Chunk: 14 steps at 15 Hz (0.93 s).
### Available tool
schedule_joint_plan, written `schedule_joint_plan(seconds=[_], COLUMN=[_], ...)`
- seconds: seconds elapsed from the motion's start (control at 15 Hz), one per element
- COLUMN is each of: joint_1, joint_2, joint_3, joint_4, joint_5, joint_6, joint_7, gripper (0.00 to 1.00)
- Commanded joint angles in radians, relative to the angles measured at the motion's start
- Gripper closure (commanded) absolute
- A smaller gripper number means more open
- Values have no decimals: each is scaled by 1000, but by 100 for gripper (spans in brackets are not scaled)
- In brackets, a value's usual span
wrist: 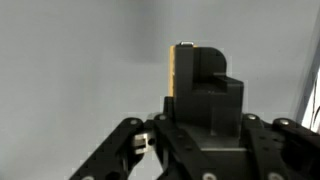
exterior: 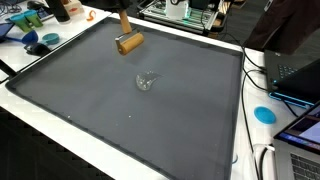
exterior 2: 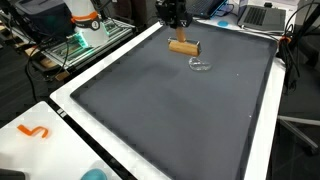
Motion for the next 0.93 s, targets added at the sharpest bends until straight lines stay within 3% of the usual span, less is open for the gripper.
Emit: schedule_joint_plan(seconds=[0.0,0.87], joint_1=[29,144], joint_2=[-45,-42], joint_3=[2,82], joint_4=[-36,9], joint_5=[-29,-111], joint_6=[-1,-86], joint_7=[-5,36], gripper=[76,76])
